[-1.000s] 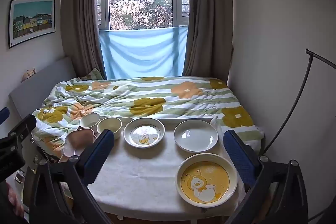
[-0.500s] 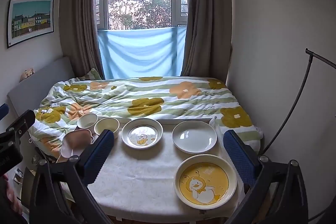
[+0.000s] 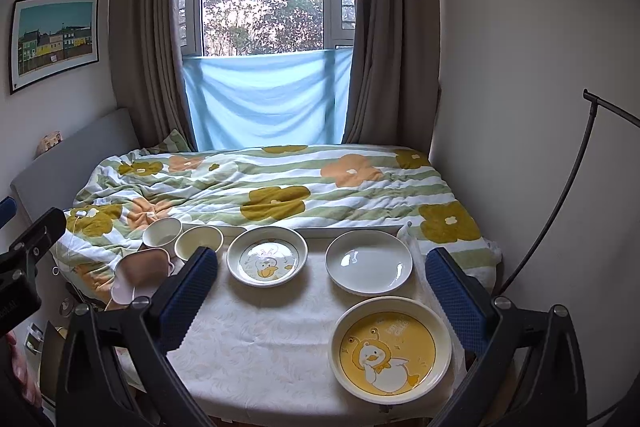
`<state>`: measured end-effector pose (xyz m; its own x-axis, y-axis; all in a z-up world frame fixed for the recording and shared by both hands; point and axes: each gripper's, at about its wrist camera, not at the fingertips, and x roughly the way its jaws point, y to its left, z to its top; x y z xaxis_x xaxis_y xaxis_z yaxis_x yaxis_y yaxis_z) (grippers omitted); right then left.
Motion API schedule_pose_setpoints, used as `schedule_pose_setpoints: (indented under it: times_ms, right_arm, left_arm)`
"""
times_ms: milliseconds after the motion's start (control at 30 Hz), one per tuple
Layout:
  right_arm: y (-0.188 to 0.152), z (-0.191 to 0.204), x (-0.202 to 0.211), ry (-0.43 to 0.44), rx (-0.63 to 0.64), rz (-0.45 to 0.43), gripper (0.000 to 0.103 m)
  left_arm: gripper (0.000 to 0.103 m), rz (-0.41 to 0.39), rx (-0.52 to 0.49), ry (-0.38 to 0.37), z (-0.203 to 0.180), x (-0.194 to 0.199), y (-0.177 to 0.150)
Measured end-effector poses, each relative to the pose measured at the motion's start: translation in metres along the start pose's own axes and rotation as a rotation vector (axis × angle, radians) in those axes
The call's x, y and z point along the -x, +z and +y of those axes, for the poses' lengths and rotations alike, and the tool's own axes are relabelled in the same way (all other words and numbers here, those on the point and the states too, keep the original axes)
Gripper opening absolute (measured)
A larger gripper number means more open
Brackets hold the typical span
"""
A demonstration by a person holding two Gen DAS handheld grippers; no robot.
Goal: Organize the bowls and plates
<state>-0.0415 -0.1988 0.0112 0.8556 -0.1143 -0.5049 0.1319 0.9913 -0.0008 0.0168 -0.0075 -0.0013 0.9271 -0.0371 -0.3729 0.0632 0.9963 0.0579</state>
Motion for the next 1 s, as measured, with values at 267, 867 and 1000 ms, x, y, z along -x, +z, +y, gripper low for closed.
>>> schedule_pose_setpoints:
  times_ms: [267, 867, 1000]
  right_arm:
    - [0.000, 0.000, 0.000, 0.002, -0.003, 0.004, 0.103]
    - [0.000, 0.002, -0.018, -0.001, -0.001, 0.014, 0.103]
    - [0.001, 0.002, -0.018, 0.001, -0.001, 0.016, 0.103]
  left_arm:
    - [0.103, -0.003, 0.000, -0.003, 0.000, -0.002, 0.001]
    - [0.103, 0.001, 0.010, -0.019, 0.004, -0.012, 0.002]
    - [0.103, -0.003, 0.011, -0.021, 0.004, -0.013, 0.002]
